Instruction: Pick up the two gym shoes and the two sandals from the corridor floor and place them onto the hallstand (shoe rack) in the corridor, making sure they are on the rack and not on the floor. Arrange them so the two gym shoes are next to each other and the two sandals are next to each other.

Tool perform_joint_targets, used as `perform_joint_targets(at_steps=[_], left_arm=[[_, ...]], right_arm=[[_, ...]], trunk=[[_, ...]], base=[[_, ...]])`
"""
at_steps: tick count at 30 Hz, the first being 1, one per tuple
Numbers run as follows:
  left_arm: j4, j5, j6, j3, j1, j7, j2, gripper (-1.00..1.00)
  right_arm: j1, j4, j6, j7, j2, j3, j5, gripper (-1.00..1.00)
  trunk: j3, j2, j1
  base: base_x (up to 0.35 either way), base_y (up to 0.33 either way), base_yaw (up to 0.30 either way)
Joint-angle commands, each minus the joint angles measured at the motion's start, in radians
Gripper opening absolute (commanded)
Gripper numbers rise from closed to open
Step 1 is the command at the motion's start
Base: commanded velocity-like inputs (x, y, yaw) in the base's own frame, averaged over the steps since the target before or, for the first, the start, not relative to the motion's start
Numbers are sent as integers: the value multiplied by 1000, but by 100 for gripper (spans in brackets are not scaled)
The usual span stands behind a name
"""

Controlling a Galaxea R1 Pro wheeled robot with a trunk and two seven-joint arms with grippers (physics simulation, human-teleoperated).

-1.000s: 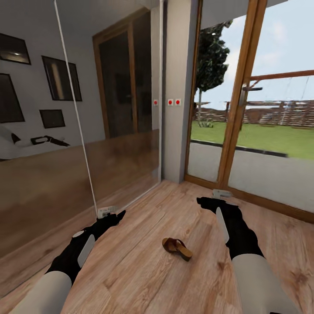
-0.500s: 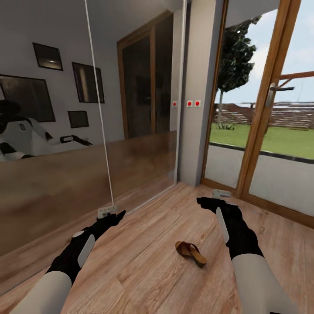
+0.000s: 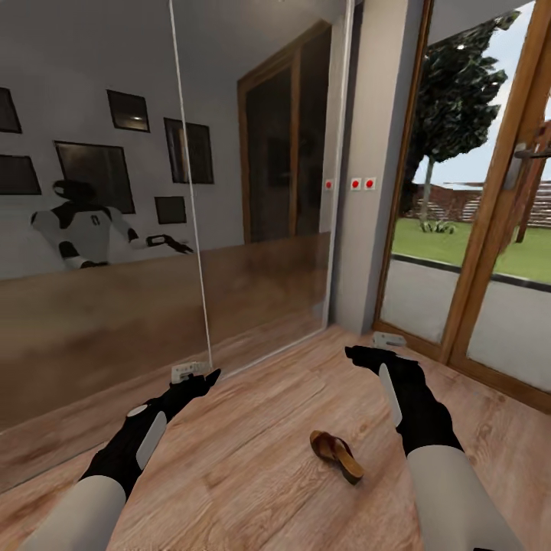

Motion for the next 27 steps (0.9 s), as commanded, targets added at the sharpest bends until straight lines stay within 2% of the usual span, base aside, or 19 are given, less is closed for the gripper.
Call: perform_joint_targets(at_steps=[1,6,12,20,27], left_arm=[[-1,10,10,3,-1,-6,-1,100],[-1,10,10,3,-1,-5,-1,100],[-1,10,10,3,-1,-6,-1,100],[-1,10,10,4,-1,-6,-1,100],[0,12,11,4,-1,-5,-1,100]], right_arm=[[0,-1,5,1,1,-2,5,100],[-1,-1,5,1,1,-2,5,100],[-1,-1,5,2,1,-2,6,100],[-1,5,4,6,1,-3,6,100],[-1,5,5,0,2,-1,7,100]], trunk=[[0,0,0],[0,0,0],[1,0,0],[1,0,0],[1,0,0]], base=[[0,-341,278],[38,-340,115],[164,-313,7],[37,-318,1],[1,-51,24]])
